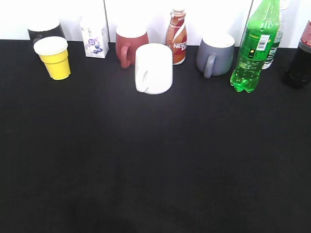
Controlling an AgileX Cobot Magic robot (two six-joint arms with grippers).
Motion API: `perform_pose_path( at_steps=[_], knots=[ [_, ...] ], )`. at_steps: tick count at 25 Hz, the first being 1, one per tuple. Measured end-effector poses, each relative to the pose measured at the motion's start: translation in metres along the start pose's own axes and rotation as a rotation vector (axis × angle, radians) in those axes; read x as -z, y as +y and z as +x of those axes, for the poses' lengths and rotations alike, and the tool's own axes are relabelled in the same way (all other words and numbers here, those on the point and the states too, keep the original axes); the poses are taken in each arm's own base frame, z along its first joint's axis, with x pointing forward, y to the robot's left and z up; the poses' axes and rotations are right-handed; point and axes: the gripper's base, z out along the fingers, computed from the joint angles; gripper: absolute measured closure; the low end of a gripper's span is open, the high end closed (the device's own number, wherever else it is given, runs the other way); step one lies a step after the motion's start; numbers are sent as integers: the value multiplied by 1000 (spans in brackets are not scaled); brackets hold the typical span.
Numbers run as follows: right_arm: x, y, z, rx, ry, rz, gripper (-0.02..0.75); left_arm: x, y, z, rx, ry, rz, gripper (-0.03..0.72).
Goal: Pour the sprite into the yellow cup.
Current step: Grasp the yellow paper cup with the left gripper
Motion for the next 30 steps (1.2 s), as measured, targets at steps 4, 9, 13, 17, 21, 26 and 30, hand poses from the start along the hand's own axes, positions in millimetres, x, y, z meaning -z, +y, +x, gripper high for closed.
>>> perform_pose_path(
  at_steps=[4,9,13,17,21,26,30],
  knots=[
    [0,1,0,-5,1,-9,225,0,0,0,0,0,0,20],
    [0,1,0,-5,1,-9,225,7,-2,-20,0,-193,14,31],
    [0,1,0,-5,1,-9,225,-29,-2,-61,-31,-487,7,65],
    [0,1,0,-5,1,-9,225,-129,-1,-47,-57,-519,27,135],
    [0,1,0,-5,1,-9,225,-215,-11,-26,-71,-425,100,139],
    [0,1,0,-5,1,-9,225,-295,-17,23,-103,-252,184,81],
    [0,0,0,0,0,0,225,-353,-22,-12,-123,-294,181,71]
  ],
)
